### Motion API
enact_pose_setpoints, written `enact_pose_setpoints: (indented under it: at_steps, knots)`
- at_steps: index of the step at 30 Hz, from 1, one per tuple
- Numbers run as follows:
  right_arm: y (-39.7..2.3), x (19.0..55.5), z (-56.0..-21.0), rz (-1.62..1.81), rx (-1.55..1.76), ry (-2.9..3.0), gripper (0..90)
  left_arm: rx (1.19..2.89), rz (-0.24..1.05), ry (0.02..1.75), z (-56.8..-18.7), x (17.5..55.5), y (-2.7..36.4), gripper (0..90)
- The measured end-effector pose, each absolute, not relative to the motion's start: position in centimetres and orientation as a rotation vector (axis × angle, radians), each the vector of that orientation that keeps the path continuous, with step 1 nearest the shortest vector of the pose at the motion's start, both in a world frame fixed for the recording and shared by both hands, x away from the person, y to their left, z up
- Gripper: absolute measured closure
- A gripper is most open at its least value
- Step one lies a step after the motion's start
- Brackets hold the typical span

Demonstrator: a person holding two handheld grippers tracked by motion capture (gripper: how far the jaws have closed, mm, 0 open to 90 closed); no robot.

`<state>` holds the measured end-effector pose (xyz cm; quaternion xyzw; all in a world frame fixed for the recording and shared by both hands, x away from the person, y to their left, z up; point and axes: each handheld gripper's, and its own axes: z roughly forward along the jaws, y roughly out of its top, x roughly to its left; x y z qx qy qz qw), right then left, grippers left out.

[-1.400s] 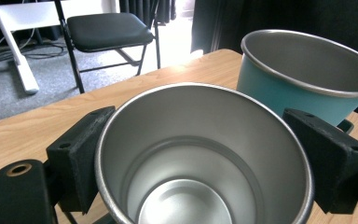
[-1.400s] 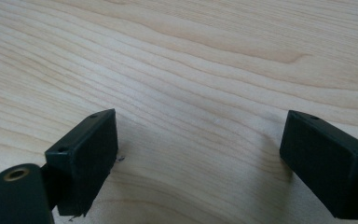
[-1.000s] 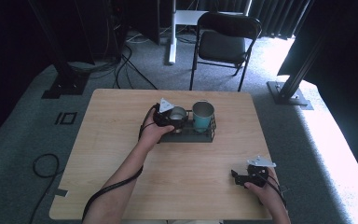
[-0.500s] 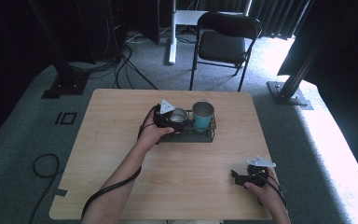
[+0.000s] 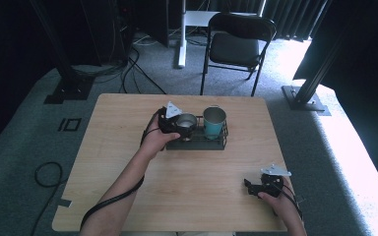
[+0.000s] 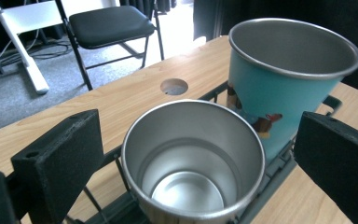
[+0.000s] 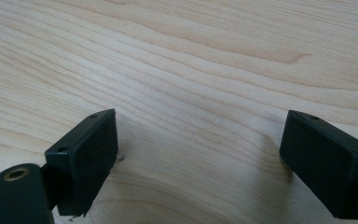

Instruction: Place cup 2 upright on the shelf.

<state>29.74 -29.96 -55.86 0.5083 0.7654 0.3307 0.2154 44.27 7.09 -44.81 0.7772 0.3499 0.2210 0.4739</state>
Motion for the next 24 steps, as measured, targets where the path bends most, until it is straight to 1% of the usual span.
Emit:
enact_pose_setpoints:
  at_steps: [24]
  knots:
    - [-30.0, 29.7, -55.9, 0.917, 1.409, 2.124, 10.9, 1.865, 0.562, 0.932, -44.0, 42.6, 11.8, 2.4]
